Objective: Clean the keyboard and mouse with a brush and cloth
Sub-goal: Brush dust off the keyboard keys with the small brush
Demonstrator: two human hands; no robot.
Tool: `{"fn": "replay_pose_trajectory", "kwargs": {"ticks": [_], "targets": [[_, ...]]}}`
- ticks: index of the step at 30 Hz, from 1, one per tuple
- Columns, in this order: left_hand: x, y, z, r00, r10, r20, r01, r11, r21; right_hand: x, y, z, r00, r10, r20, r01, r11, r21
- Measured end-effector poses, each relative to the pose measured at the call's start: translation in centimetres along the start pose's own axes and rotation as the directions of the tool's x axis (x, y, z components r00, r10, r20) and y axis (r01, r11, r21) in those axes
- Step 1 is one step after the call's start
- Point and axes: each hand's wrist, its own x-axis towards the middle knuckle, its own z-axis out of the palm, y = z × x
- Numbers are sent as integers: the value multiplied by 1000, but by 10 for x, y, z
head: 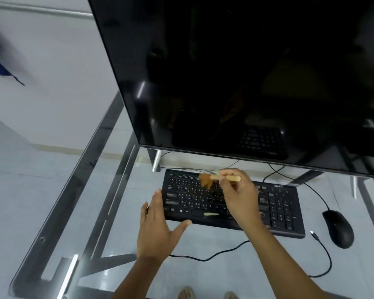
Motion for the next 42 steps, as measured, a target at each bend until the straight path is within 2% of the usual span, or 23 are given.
{"fn": "replay_pose_trajectory", "kwargs": {"ticks": [2,5,6,9,13,15,17,20,21,23,25,27,28,30,33,36,37,38,41,42], "targets": [[0,-1,1,1000,16,-4,-16,1000,8,3,-2,2,998,-47,-39,47,999,18],[1,-3,3,999,32,-4,-32,999,28,0,-8,11,989,-47,142,38,997,68],[1,-4,3,999,41,-6,-41,998,38,0,-12,14,988,-66,141,62,997,35],[2,-3,3,999,46,-20,-45,999,27,3,-16,19,993,-121,14,120,992,41],[2,0,2,999,43,-30,-42,999,4,2,-20,32,984,-76,163,68,996,52],[1,-1,1,999,45,-28,-45,999,5,3,-26,35,984,-139,113,140,990,-4],[1,-1,1,998,52,-30,-51,999,10,8,-31,36,989,-132,74,129,991,33],[1,-2,1,998,53,-29,-52,998,23,9,-32,41,964,-92,249,75,994,74],[1,-2,1,998,51,-32,-51,998,25,9,-35,42,959,-102,263,95,995,38],[1,-2,2,998,56,-36,-55,998,18,11,-36,41,977,-142,160,150,988,-37],[2,-2,2,997,62,-47,-62,998,8,15,-36,40,993,-97,70,97,995,-1],[1,-2,1,997,57,-50,-56,998,11,16,-35,41,988,-34,150,34,999,3],[1,-2,1,997,53,-47,-53,999,12,16,-35,43,974,-1,229,-18,996,82],[1,-2,1,998,49,-43,-48,999,11,14,-37,43,965,0,262,-10,999,39],[2,-2,2,998,54,-43,-53,999,6,16,-39,38,996,-39,83,37,999,25],[2,-4,3,998,56,-42,-55,998,28,12,-36,38,981,38,189,-64,989,131],[1,-4,4,998,55,-39,-54,998,33,10,-35,38,977,43,210,-69,991,118],[1,-5,4,998,54,-37,-53,998,36,9,-32,38,976,48,211,-71,992,105],[2,-5,5,998,56,-39,-55,998,31,10,-28,31,997,14,78,-19,998,64],[2,-6,5,998,58,-39,-57,998,33,8,-25,28,995,12,96,-20,997,76]]}}
